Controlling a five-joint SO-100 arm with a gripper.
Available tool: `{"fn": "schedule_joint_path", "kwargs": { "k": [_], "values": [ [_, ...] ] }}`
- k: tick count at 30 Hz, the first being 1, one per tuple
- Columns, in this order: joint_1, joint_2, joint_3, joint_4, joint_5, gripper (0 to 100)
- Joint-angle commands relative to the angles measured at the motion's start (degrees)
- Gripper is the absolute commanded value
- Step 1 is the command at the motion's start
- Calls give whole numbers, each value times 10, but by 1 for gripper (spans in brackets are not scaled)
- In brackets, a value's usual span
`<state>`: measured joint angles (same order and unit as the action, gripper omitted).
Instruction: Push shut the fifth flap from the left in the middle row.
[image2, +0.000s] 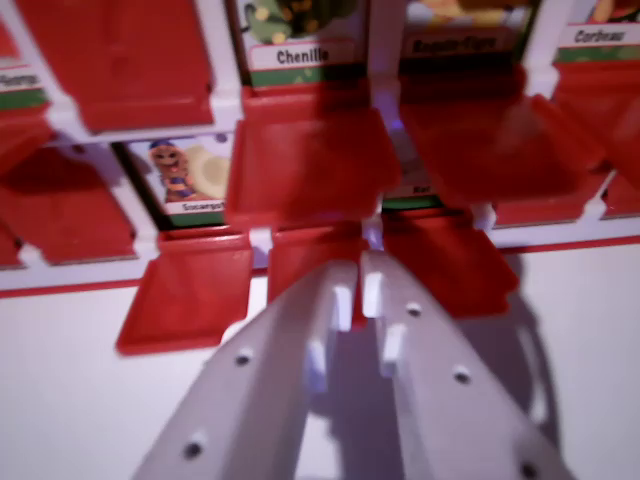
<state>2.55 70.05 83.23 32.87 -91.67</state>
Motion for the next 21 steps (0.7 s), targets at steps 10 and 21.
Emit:
{"fn": "schedule_joint_path", "kwargs": {
  "k": [10, 21],
  "values": [
    [-19, -48, -142, -19, 2, 0],
    [-22, -54, -174, -78, -14, 0]
  ]
}}
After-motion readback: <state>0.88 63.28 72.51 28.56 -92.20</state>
